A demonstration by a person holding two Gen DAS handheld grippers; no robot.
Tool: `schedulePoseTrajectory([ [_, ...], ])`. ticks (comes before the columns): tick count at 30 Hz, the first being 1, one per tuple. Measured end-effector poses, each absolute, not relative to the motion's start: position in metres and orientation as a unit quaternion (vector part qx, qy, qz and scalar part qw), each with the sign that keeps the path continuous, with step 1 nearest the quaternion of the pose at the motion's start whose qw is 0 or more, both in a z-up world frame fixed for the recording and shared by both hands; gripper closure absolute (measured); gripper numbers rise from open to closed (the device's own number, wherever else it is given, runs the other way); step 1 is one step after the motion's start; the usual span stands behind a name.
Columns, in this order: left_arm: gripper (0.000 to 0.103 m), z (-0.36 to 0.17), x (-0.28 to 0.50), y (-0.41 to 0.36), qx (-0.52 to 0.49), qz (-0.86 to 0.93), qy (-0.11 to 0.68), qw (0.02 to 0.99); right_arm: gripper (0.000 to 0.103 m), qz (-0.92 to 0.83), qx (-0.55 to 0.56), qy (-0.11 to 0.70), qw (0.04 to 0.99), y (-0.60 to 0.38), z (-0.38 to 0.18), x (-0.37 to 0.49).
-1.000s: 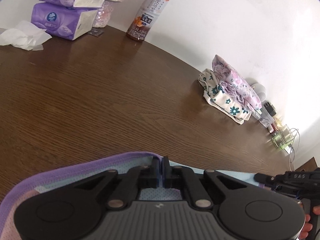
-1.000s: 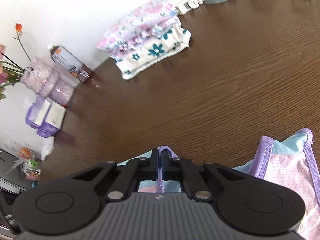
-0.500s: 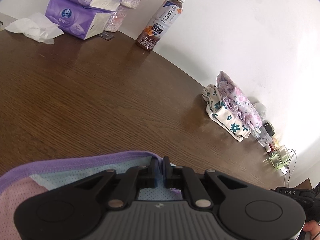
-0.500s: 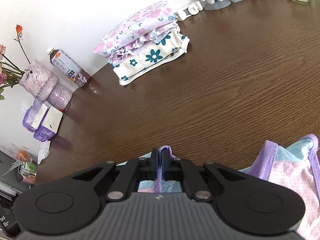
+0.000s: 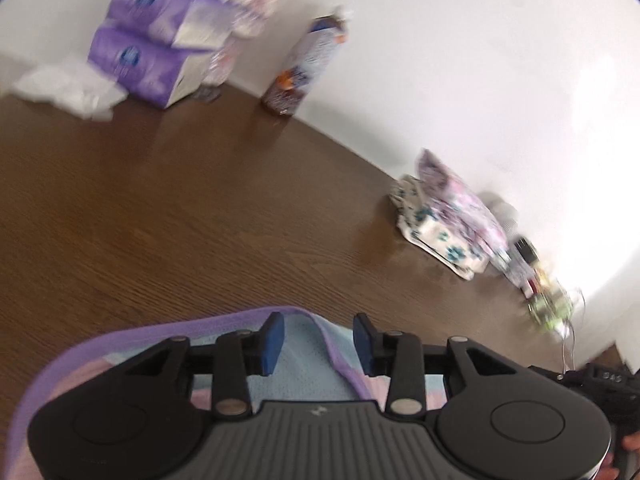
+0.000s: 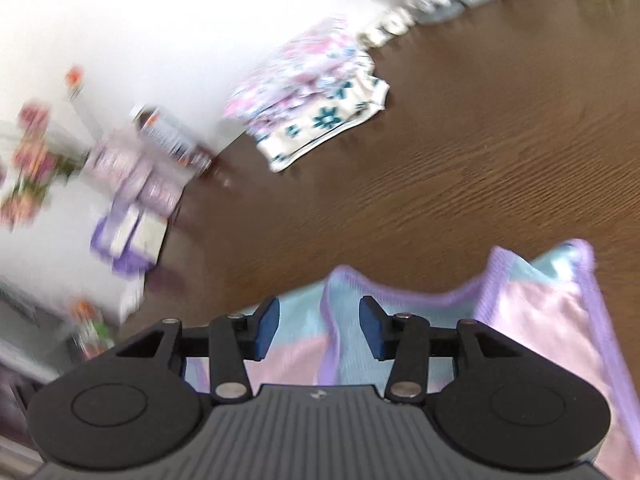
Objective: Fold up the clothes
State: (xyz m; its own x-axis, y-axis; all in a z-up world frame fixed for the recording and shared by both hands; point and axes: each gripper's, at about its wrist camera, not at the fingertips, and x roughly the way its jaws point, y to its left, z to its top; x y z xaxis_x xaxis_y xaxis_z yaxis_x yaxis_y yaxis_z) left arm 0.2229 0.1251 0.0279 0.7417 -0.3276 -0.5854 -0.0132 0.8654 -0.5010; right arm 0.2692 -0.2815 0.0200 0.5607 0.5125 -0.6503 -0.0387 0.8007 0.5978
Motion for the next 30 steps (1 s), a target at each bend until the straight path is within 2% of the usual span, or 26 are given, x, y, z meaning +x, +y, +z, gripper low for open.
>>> schedulePoseTrajectory([
  [3, 0.063, 0.041, 0.195, 0.121, -0.209, -0.133, 0.351, 0.903, 0.058, 0.186, 0.191, 0.439, 0.858, -0.272, 0.036, 0.223],
  [6, 0.056, 0.047, 0.159, 0.113, -0.164, -0.179, 0.357, 0.902, 0.059, 0.209, 0.142, 0.440, 0.861, -0.263, 0.044, 0.175],
  [15, 0.060, 0.028, 0.072, 0.094, -0.119, -0.249, 0.391, 0.878, 0.068, 0.254, 0.164, 0.469, 0.830, -0.245, 0.014, 0.100],
  [16, 0.060, 0.026, 0.067, 0.091, -0.116, -0.251, 0.394, 0.876, 0.072, 0.252, 0.163, 0.469, 0.830, -0.244, 0.011, 0.097],
  [17, 0.061, 0.024, 0.063, 0.089, -0.114, -0.252, 0.399, 0.874, 0.085, 0.252, 0.163, 0.468, 0.831, -0.243, 0.009, 0.096],
  [19, 0.075, 0.019, 0.057, 0.085, -0.110, -0.255, 0.409, 0.869, 0.100, 0.257, 0.159, 0.470, 0.829, -0.240, 0.005, 0.095],
  [22, 0.092, 0.015, 0.050, 0.080, -0.099, -0.260, 0.414, 0.867, 0.101, 0.259, 0.161, 0.463, 0.832, -0.242, 0.008, 0.095],
  [30, 0.097, 0.015, 0.040, 0.076, -0.065, -0.258, 0.406, 0.874, 0.101, 0.197, 0.163, 0.445, 0.858, -0.275, 0.016, 0.114],
])
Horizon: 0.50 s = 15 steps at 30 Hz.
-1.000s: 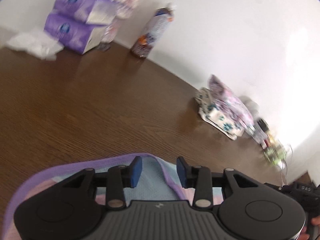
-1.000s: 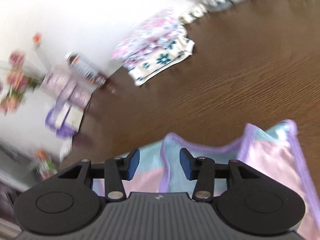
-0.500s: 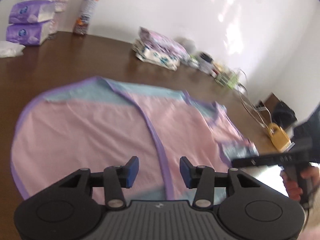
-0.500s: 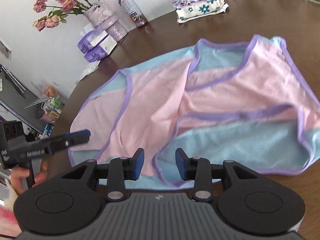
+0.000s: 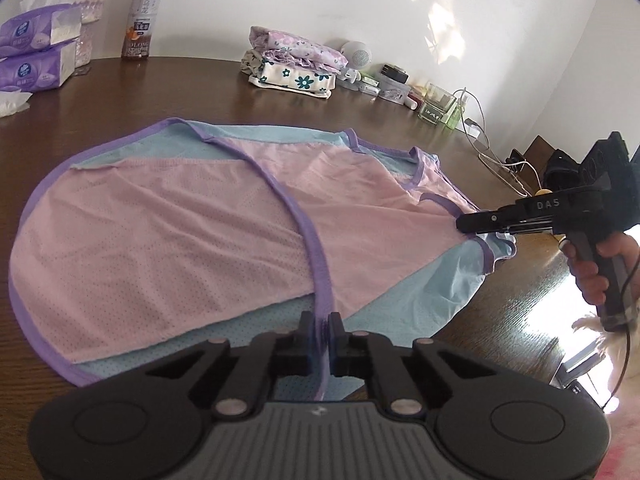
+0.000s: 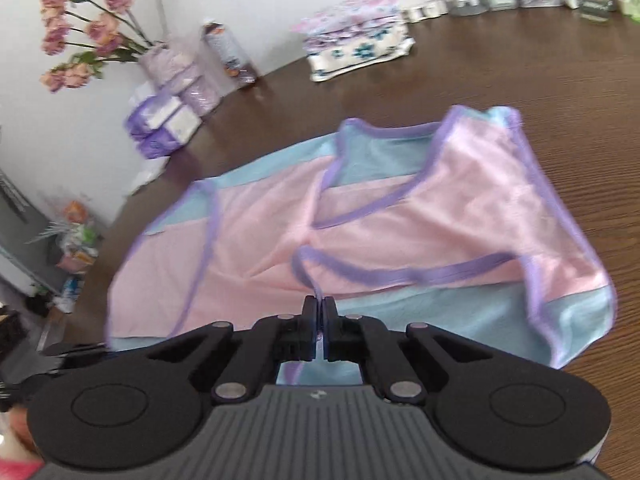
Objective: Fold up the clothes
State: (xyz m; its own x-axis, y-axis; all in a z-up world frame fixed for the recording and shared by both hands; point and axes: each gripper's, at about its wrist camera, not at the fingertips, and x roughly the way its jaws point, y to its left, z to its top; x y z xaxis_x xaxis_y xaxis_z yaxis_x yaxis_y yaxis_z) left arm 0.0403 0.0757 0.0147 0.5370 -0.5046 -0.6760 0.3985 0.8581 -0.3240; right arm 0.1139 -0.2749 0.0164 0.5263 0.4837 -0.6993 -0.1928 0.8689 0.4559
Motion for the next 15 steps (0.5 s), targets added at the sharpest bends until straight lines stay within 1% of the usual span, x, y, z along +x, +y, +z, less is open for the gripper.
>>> schedulePoseTrajectory([
  [1, 0.097, 0.015, 0.041, 0.077, -0.068, -0.259, 0.407, 0.873, 0.101, 0.187, 0.156, 0.447, 0.861, -0.276, 0.014, 0.116],
  [3, 0.097, 0.015, 0.041, 0.079, -0.076, -0.261, 0.410, 0.871, 0.096, 0.185, 0.170, 0.454, 0.855, -0.281, 0.006, 0.120],
  [4, 0.093, 0.016, 0.041, 0.080, -0.079, -0.262, 0.410, 0.870, 0.091, 0.189, 0.191, 0.459, 0.847, -0.285, 0.003, 0.120],
  [5, 0.092, 0.017, 0.040, 0.081, -0.080, -0.263, 0.410, 0.870, 0.082, 0.197, 0.209, 0.460, 0.840, -0.290, 0.001, 0.118],
  [6, 0.091, 0.018, 0.039, 0.082, -0.081, -0.264, 0.410, 0.869, 0.077, 0.206, 0.225, 0.461, 0.834, -0.294, 0.000, 0.115],
  [7, 0.091, 0.019, 0.038, 0.083, -0.080, -0.265, 0.410, 0.869, 0.069, 0.211, 0.226, 0.457, 0.834, -0.295, 0.001, 0.110],
  [8, 0.091, 0.021, 0.037, 0.084, -0.077, -0.265, 0.409, 0.869, 0.066, 0.215, 0.222, 0.451, 0.837, -0.294, 0.003, 0.105],
  [15, 0.091, 0.024, 0.033, 0.077, -0.044, -0.267, 0.412, 0.870, 0.066, 0.240, 0.174, 0.451, 0.842, -0.277, 0.006, 0.078],
])
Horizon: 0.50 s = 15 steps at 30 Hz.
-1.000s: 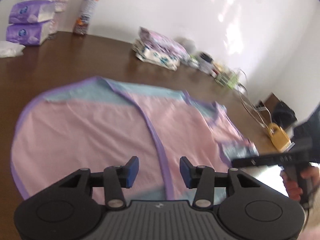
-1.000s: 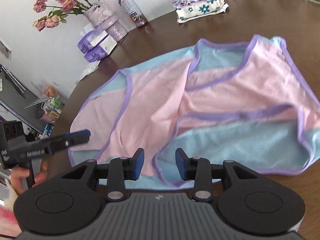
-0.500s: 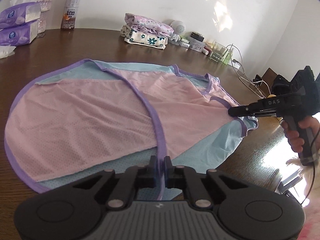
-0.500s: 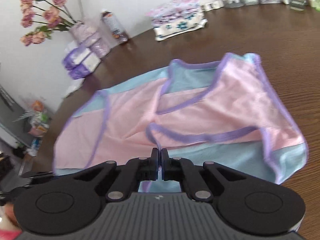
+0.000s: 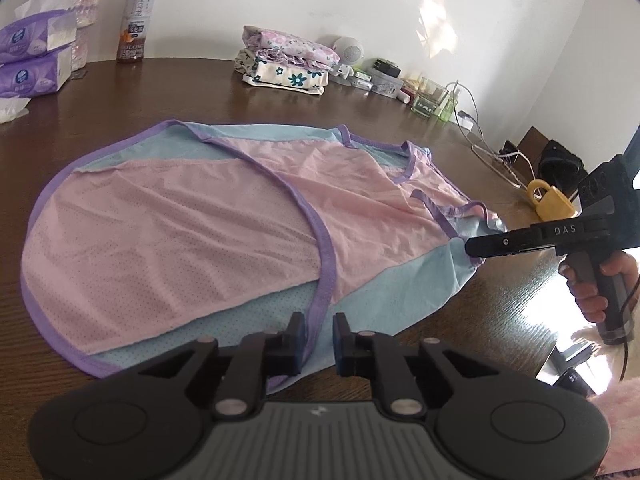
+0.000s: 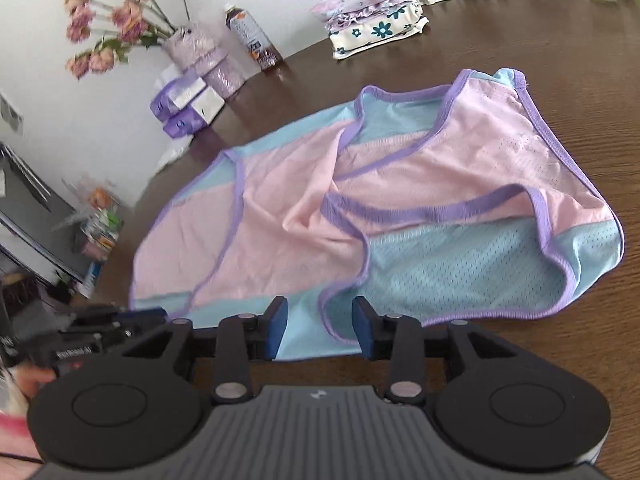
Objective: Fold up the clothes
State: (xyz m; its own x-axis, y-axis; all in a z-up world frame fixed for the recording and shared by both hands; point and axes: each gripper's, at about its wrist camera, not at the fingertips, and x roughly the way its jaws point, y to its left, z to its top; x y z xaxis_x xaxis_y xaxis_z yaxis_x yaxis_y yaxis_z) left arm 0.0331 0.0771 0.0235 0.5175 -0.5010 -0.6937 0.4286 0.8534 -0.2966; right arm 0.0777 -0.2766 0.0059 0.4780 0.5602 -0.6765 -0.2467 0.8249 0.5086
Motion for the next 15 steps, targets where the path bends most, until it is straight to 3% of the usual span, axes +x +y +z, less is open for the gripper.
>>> schedulePoseTrajectory([
  [4, 0.093, 0.022, 0.031, 0.069, -0.006, -0.268, 0.412, 0.871, 0.100, 0.235, 0.183, 0.456, 0.839, -0.282, 0.003, 0.074],
  [6, 0.099, 0.023, 0.029, 0.067, 0.012, -0.266, 0.409, 0.873, 0.101, 0.231, 0.192, 0.458, 0.836, -0.289, 0.004, 0.072],
  [15, 0.099, 0.023, 0.023, 0.070, 0.033, -0.271, 0.411, 0.870, 0.101, 0.212, 0.180, 0.482, 0.831, -0.300, 0.005, 0.064],
])
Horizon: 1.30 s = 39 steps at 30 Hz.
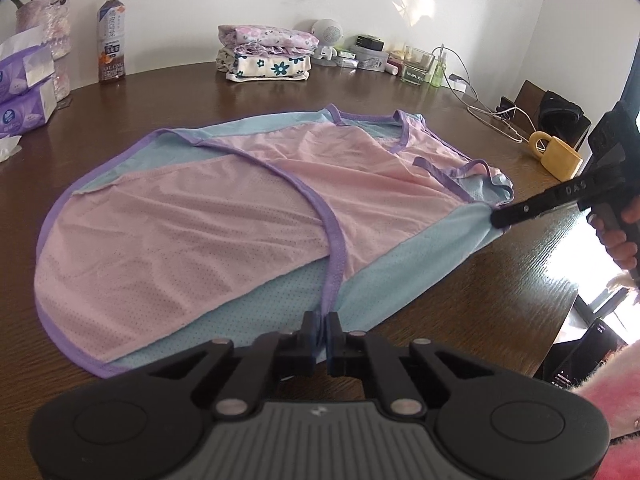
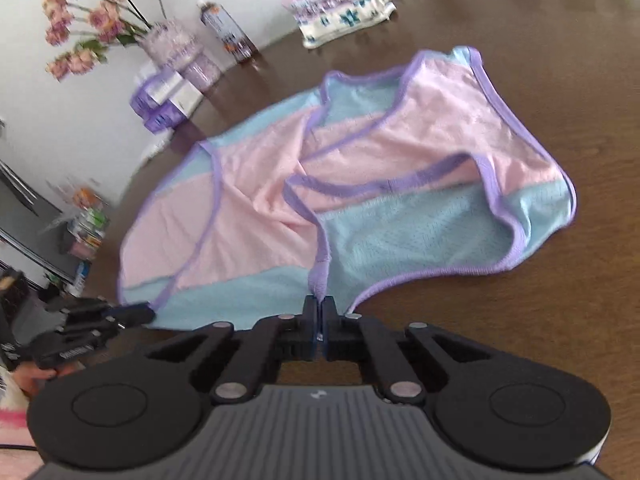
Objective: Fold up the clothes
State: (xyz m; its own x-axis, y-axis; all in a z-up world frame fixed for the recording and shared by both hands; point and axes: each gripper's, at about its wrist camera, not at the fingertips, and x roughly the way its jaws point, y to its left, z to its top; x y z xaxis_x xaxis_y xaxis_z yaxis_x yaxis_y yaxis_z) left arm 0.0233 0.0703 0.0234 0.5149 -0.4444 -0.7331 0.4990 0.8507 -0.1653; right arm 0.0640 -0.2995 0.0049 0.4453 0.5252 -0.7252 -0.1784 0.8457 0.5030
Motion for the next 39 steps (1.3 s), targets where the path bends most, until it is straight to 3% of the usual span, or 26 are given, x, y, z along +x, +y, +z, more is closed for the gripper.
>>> schedulePoseTrajectory([
  [3, 0.097, 0.024, 0.021, 0.073, 0.029, -0.272, 0.412, 0.869, 0.098, 0.213, 0.173, 0.481, 0.833, -0.297, 0.006, 0.062],
  [4, 0.092, 0.026, 0.020, 0.076, 0.023, -0.273, 0.411, 0.870, 0.094, 0.214, 0.171, 0.481, 0.833, -0.296, 0.007, 0.061],
  [5, 0.089, 0.029, 0.020, 0.079, 0.015, -0.274, 0.406, 0.872, 0.086, 0.215, 0.173, 0.476, 0.835, -0.297, 0.009, 0.060],
  [7, 0.073, 0.037, 0.022, 0.086, -0.002, -0.266, 0.392, 0.881, 0.071, 0.213, 0.182, 0.454, 0.846, -0.303, 0.019, 0.061],
  [9, 0.055, 0.048, 0.028, 0.093, -0.020, -0.249, 0.376, 0.892, 0.069, 0.193, 0.175, 0.428, 0.865, -0.307, 0.030, 0.065],
  [14, 0.051, 0.070, 0.057, 0.088, -0.037, -0.230, 0.355, 0.905, 0.069, 0.112, 0.111, 0.390, 0.907, -0.308, 0.042, 0.091],
  [17, 0.040, 0.072, 0.073, 0.071, -0.019, -0.239, 0.358, 0.902, 0.067, 0.084, 0.051, 0.385, 0.918, -0.302, 0.040, 0.107],
  [27, 0.029, 0.045, 0.123, 0.026, -0.014, -0.223, 0.356, 0.907, 0.068, 0.088, 0.017, 0.416, 0.905, -0.300, 0.011, 0.151],
  [28, 0.029, 0.042, 0.128, 0.023, -0.016, -0.219, 0.358, 0.907, 0.076, 0.089, 0.007, 0.418, 0.904, -0.297, 0.009, 0.152],
  [29, 0.029, 0.039, 0.133, 0.021, -0.017, -0.215, 0.360, 0.908, 0.096, 0.087, 0.000, 0.418, 0.904, -0.296, 0.008, 0.152],
  [30, 0.029, 0.037, 0.138, 0.020, -0.020, -0.212, 0.362, 0.907, 0.100, 0.085, -0.007, 0.418, 0.904, -0.294, 0.006, 0.151],
  [39, 0.028, 0.017, 0.156, 0.031, -0.042, -0.211, 0.373, 0.903, 0.101, 0.051, 0.027, 0.408, 0.911, -0.320, 0.008, 0.158],
])
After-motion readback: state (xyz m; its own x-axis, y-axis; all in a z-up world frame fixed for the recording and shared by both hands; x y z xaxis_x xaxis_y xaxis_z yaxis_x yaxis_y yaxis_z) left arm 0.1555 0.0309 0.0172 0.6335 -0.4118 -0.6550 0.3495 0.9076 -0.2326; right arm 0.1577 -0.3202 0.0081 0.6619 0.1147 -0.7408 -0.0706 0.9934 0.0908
